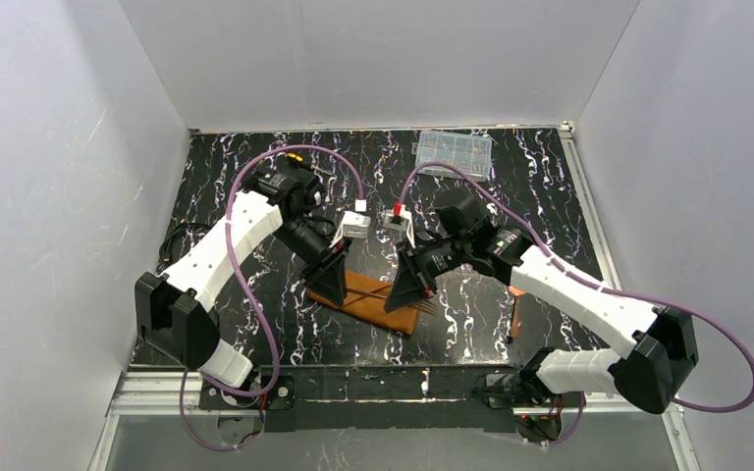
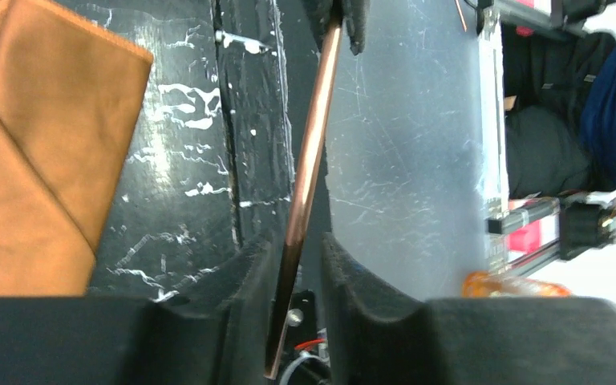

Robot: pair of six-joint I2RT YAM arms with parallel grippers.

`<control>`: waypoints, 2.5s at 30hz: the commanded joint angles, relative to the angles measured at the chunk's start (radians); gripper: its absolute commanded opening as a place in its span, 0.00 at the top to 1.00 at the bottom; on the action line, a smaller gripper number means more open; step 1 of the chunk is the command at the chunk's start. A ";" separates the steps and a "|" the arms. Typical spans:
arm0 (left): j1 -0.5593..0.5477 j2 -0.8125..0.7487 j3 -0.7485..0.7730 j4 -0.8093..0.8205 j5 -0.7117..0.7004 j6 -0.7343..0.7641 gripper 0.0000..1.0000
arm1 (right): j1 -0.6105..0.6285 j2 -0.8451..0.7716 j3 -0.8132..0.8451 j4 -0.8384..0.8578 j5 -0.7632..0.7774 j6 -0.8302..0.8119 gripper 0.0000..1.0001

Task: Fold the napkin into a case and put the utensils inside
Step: Pass from the left arm to the right, then insert the fork into the folded napkin.

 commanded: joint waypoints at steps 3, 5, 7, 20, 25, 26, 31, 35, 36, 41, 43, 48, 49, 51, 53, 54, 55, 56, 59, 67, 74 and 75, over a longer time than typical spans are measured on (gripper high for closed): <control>0.047 -0.062 -0.013 0.053 -0.145 -0.173 0.63 | -0.030 -0.084 -0.113 0.028 0.236 0.133 0.99; 0.065 -0.067 -0.029 0.135 -0.238 -0.194 0.63 | -0.031 -0.084 -0.155 0.010 0.272 0.135 0.99; 0.096 -0.058 -0.046 0.221 -0.326 -0.210 0.63 | -0.034 -0.064 -0.196 0.007 0.296 0.144 0.99; 0.178 0.139 -0.154 0.437 -0.511 -0.458 0.71 | -0.053 0.081 -0.301 0.102 0.267 0.166 0.99; 0.178 0.169 -0.204 0.519 -0.590 -0.529 0.73 | -0.080 0.100 -0.314 0.125 0.261 0.172 0.99; 0.177 0.176 -0.208 0.529 -0.592 -0.543 0.73 | -0.084 0.102 -0.318 0.137 0.261 0.178 0.99; 0.177 0.207 -0.227 0.567 -0.589 -0.598 0.73 | -0.092 0.127 -0.335 0.183 0.250 0.199 0.99; 0.177 0.228 -0.239 0.591 -0.598 -0.634 0.71 | -0.092 0.141 -0.334 0.196 0.244 0.200 0.99; 0.177 0.231 -0.241 0.598 -0.600 -0.641 0.71 | -0.093 0.142 -0.333 0.200 0.245 0.201 0.99; 0.178 0.259 -0.258 0.626 -0.645 -0.661 0.70 | -0.094 0.143 -0.357 0.256 0.237 0.225 0.99; 0.177 0.265 -0.271 0.640 -0.657 -0.665 0.70 | -0.094 0.141 -0.370 0.281 0.232 0.237 0.99; 0.177 0.278 -0.283 0.649 -0.645 -0.665 0.73 | -0.095 0.144 -0.389 0.325 0.225 0.246 0.99; 0.178 0.282 -0.283 0.649 -0.643 -0.666 0.74 | -0.095 0.149 -0.393 0.336 0.222 0.248 0.99; 0.178 0.289 -0.283 0.650 -0.641 -0.665 0.76 | -0.095 0.159 -0.398 0.357 0.218 0.249 0.99; 0.177 0.288 -0.282 0.649 -0.637 -0.666 0.77 | -0.096 0.164 -0.404 0.386 0.214 0.257 0.99; 0.178 0.289 -0.282 0.648 -0.632 -0.666 0.78 | -0.096 0.165 -0.409 0.405 0.208 0.266 0.99; 0.178 0.289 -0.283 0.649 -0.630 -0.664 0.79 | -0.096 0.166 -0.415 0.437 0.203 0.274 0.99; 0.177 0.290 -0.282 0.647 -0.626 -0.661 0.80 | -0.096 0.165 -0.420 0.465 0.201 0.282 0.99; 0.178 0.289 -0.283 0.640 -0.625 -0.652 0.82 | -0.095 0.167 -0.433 0.526 0.193 0.287 0.99; 0.177 0.294 -0.284 0.629 -0.608 -0.647 0.82 | -0.096 0.237 -0.449 0.639 0.177 0.286 0.99; 0.177 0.311 -0.270 0.612 -0.589 -0.642 0.83 | -0.094 0.294 -0.466 0.724 0.188 0.266 0.99; 0.177 0.313 -0.271 0.611 -0.589 -0.640 0.83 | -0.092 0.296 -0.472 0.743 0.190 0.266 0.99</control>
